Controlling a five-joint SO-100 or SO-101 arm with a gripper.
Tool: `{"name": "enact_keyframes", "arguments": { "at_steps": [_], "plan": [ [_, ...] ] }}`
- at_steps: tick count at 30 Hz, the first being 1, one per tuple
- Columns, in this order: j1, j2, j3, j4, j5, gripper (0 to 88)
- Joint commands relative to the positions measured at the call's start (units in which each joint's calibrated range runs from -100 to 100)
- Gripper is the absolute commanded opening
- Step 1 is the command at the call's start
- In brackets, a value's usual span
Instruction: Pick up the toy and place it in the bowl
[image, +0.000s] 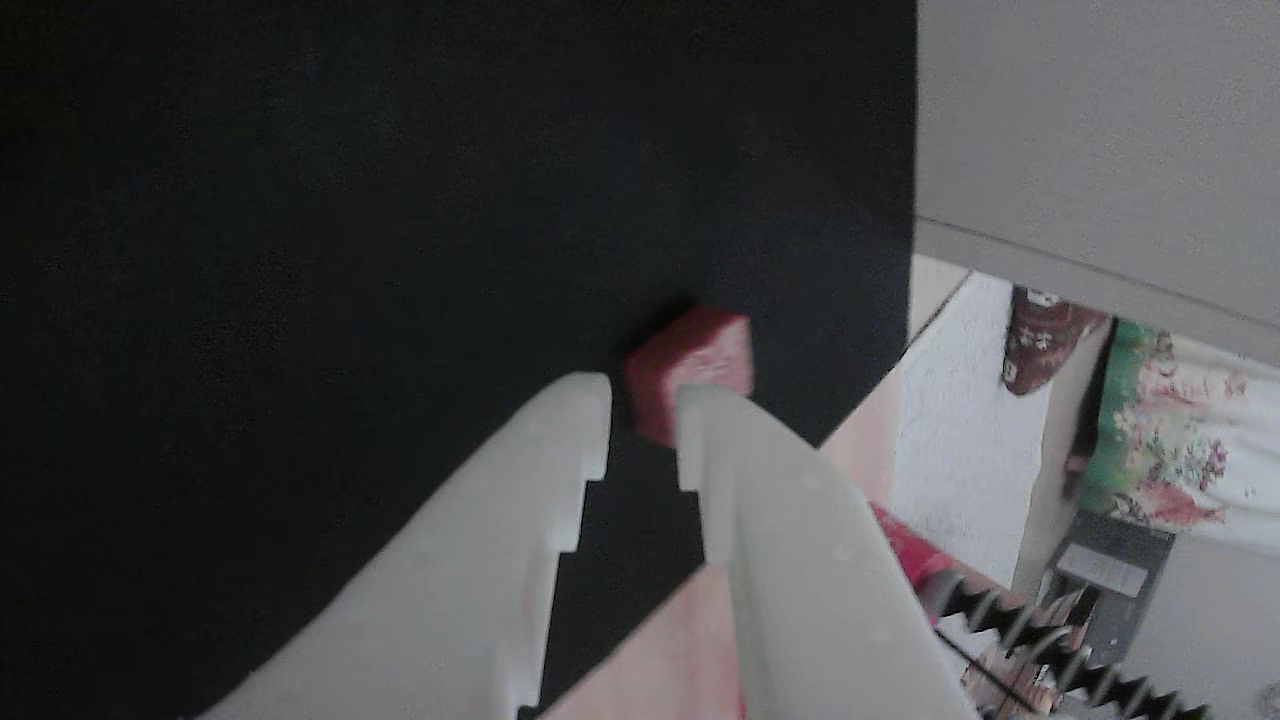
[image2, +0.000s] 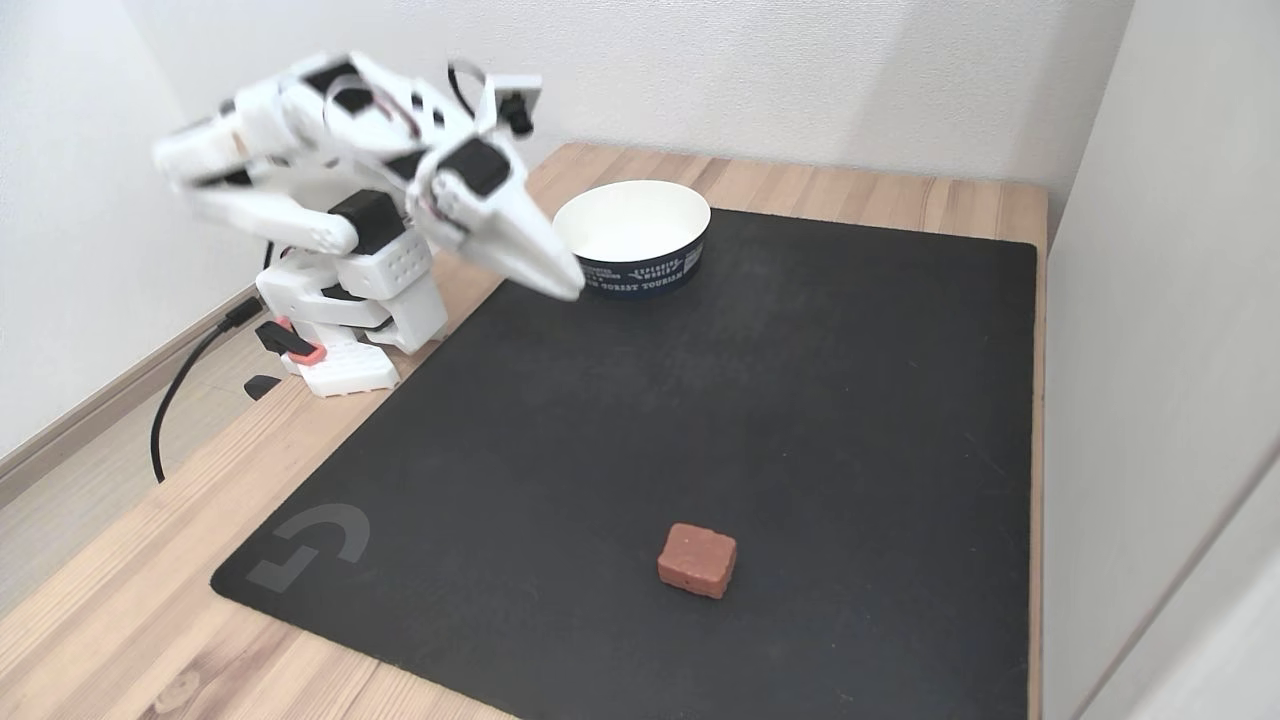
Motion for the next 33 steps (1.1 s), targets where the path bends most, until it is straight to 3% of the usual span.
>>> {"name": "enact_keyframes", "arguments": {
  "at_steps": [1, 21, 33],
  "plan": [
    [2.9, 15.1, -16.5, -0.4, -0.3, 2.6],
    [26.1, 59.1, -56.7, 0.5, 0.2, 2.6],
    [26.3, 83.2, -83.2, 7.9, 0.2, 2.6]
  ]
}}
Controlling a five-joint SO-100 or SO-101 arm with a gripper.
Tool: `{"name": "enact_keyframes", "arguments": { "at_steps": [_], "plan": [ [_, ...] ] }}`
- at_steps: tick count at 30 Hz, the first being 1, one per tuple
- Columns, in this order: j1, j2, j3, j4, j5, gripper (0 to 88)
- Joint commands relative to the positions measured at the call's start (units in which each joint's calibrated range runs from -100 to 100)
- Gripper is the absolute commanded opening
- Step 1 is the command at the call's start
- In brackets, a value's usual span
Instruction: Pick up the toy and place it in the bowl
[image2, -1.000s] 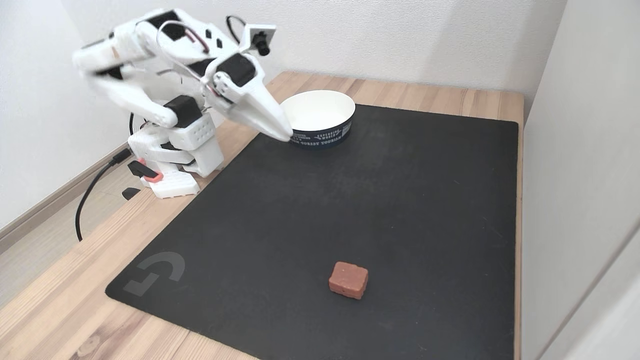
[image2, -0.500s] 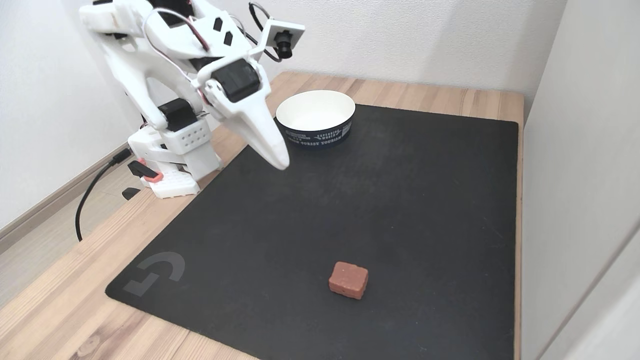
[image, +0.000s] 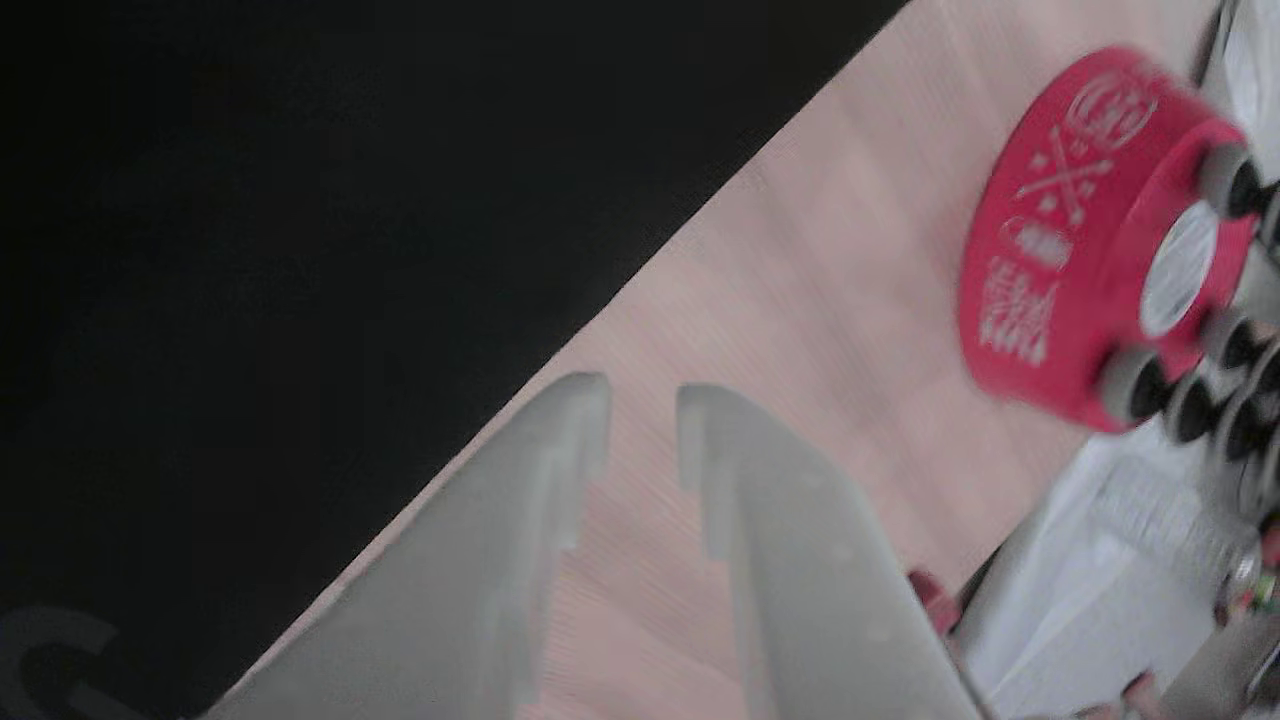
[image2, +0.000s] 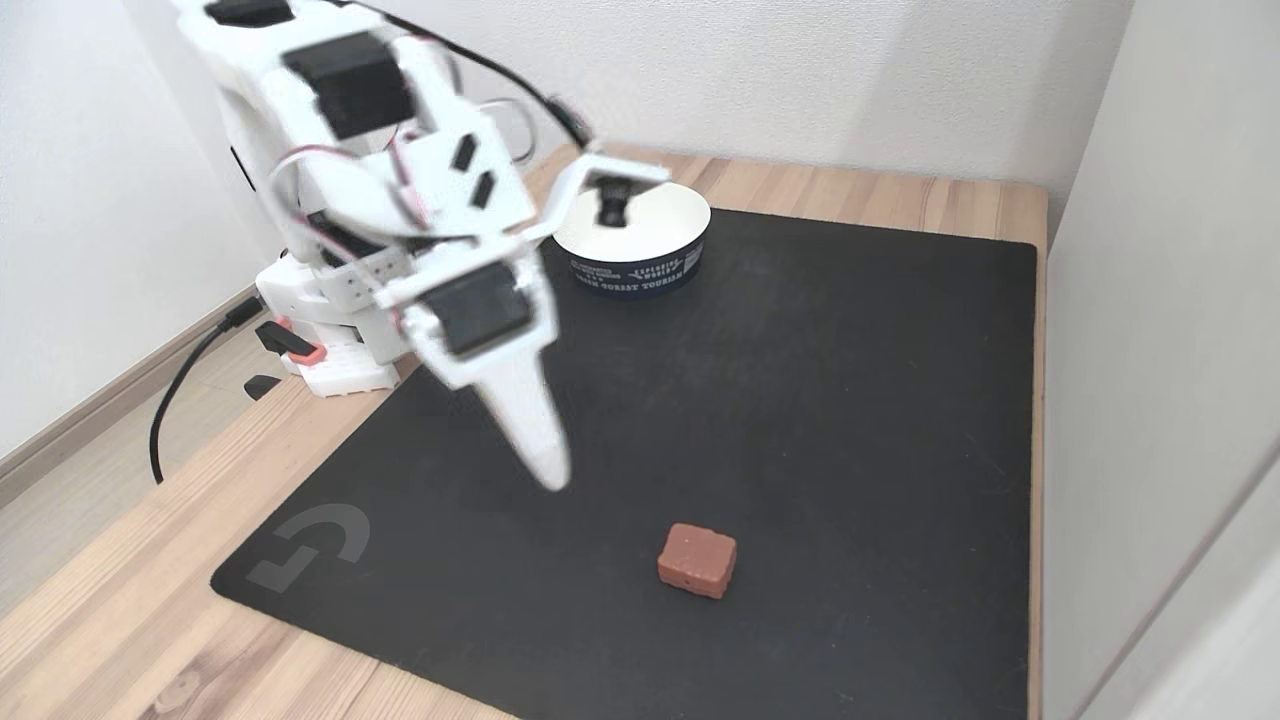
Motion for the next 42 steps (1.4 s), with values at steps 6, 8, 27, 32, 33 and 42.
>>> {"name": "enact_keyframes", "arguments": {
  "at_steps": [6, 8, 27, 32, 33, 42],
  "plan": [
    [-1.5, 16.6, -22.6, 8.8, 0.3, 2.6],
    [-3.0, 19.6, -26.2, 10.0, 1.5, 2.6],
    [-8.2, 34.4, -40.2, 11.5, 4.5, 2.6],
    [-8.1, 34.4, -40.3, 11.5, 4.5, 2.6],
    [-8.2, 34.4, -40.3, 11.5, 4.5, 2.6],
    [-8.3, 33.6, -40.4, 11.5, 8.4, 2.6]
  ]
}}
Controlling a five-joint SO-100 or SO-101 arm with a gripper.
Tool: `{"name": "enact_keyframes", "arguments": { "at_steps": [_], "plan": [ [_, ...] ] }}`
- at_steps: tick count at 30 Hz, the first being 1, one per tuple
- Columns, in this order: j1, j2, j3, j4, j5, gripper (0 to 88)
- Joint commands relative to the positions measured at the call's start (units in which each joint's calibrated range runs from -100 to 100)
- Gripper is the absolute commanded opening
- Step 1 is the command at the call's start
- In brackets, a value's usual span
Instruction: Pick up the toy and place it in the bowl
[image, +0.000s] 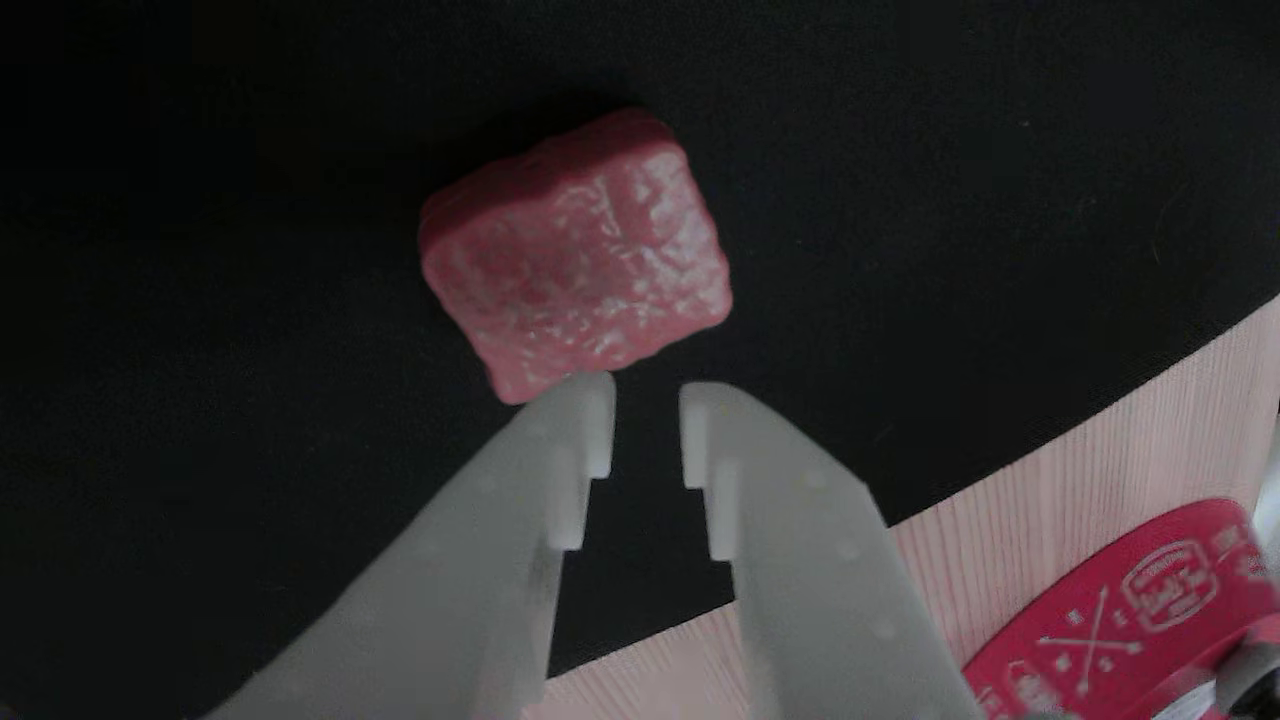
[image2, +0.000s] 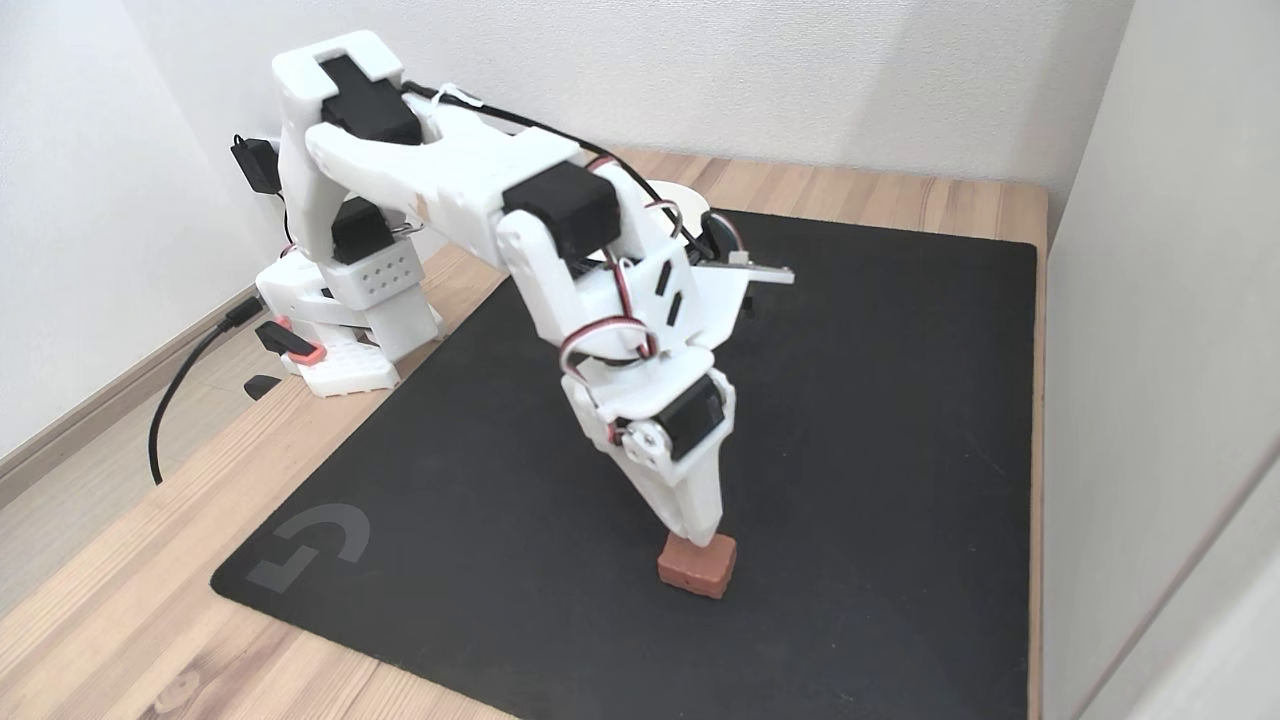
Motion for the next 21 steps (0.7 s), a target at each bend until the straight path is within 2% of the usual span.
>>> {"name": "enact_keyframes", "arguments": {
  "at_steps": [1, 2, 7, 18, 20, 21],
  "plan": [
    [0.1, -1.2, -2.7, 0.3, 5.0, 2.6],
    [0.0, -1.2, -2.7, 0.1, 7.1, 2.7],
    [-0.1, -1.2, -2.8, 0.4, 11.6, 3.3],
    [0.3, -1.2, -2.8, 2.4, 11.4, 3.5],
    [0.4, -1.2, -2.8, 3.2, 11.5, 6.4],
    [0.5, -0.9, -4.3, 5.3, 11.8, 13.9]
  ]
}}
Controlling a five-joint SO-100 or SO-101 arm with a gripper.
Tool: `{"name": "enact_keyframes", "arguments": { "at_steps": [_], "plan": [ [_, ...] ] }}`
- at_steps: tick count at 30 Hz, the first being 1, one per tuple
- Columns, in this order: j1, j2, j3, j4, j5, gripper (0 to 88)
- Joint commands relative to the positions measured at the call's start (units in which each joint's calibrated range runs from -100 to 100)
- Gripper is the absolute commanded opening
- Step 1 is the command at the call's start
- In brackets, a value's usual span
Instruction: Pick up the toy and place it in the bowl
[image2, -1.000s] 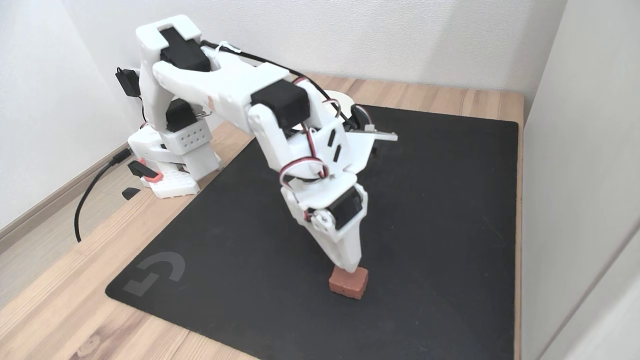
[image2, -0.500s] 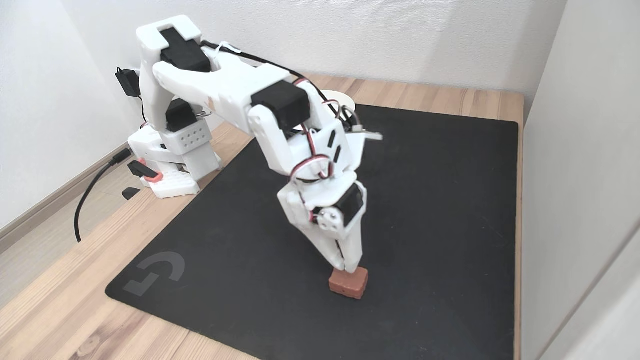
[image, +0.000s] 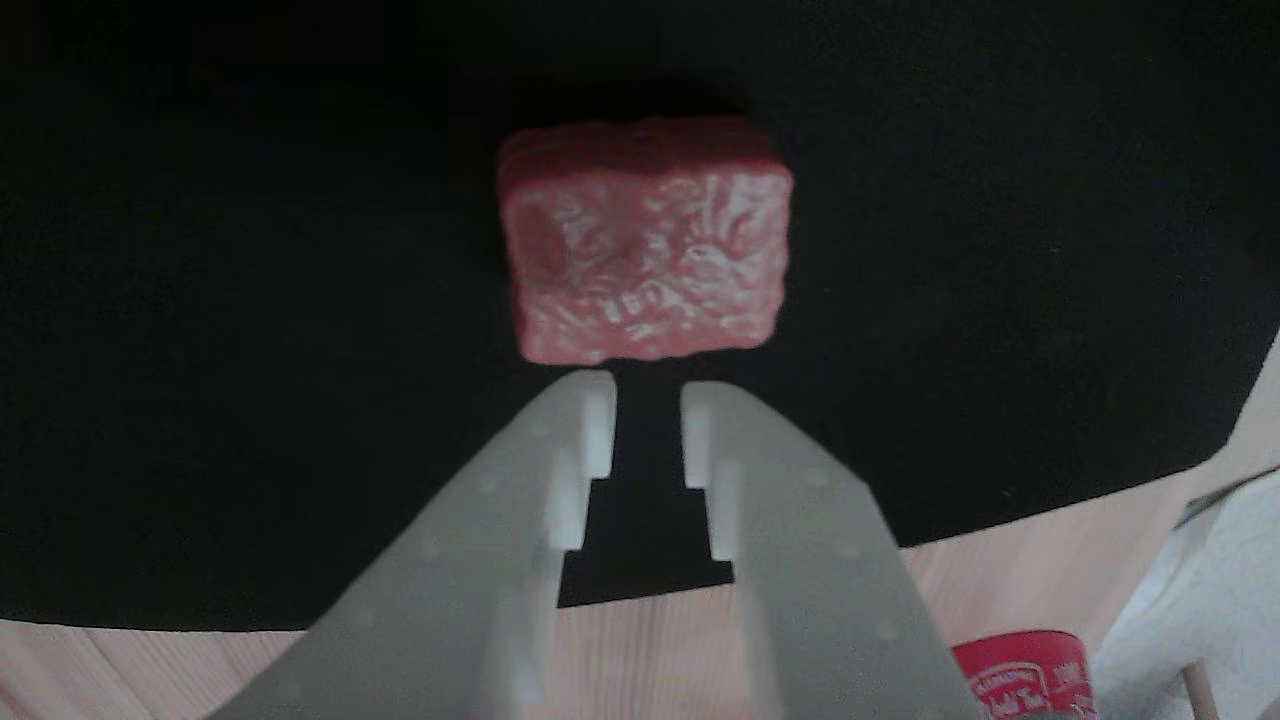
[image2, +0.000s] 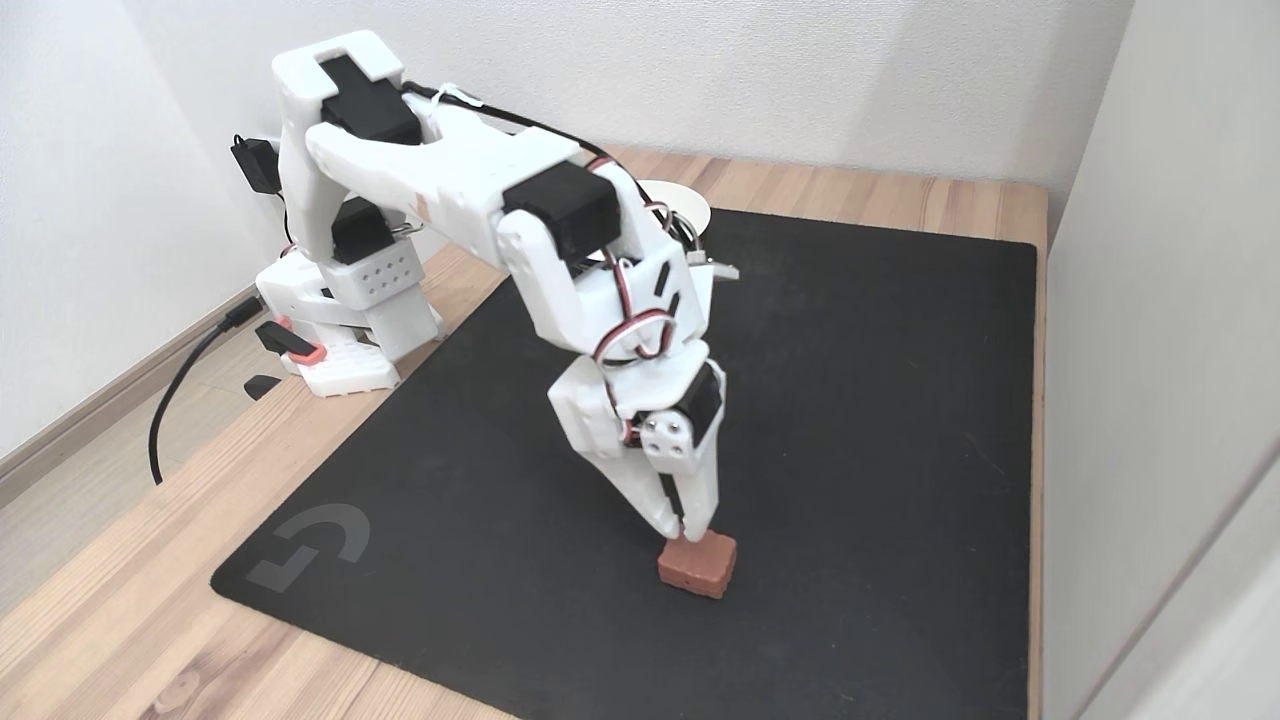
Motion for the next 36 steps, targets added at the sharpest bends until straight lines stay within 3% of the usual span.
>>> {"name": "enact_keyframes", "arguments": {
  "at_steps": [1, 5, 23, 36],
  "plan": [
    [0.5, -0.8, -5.5, 4.7, 0.3, 17.8],
    [0.5, -0.4, -9.7, 9.5, 1.0, 26.3],
    [1.2, 2.3, -9.7, 10.6, 1.0, 26.5],
    [0.6, 7.6, -10.1, 5.6, 0.9, 26.2]
  ]
}}
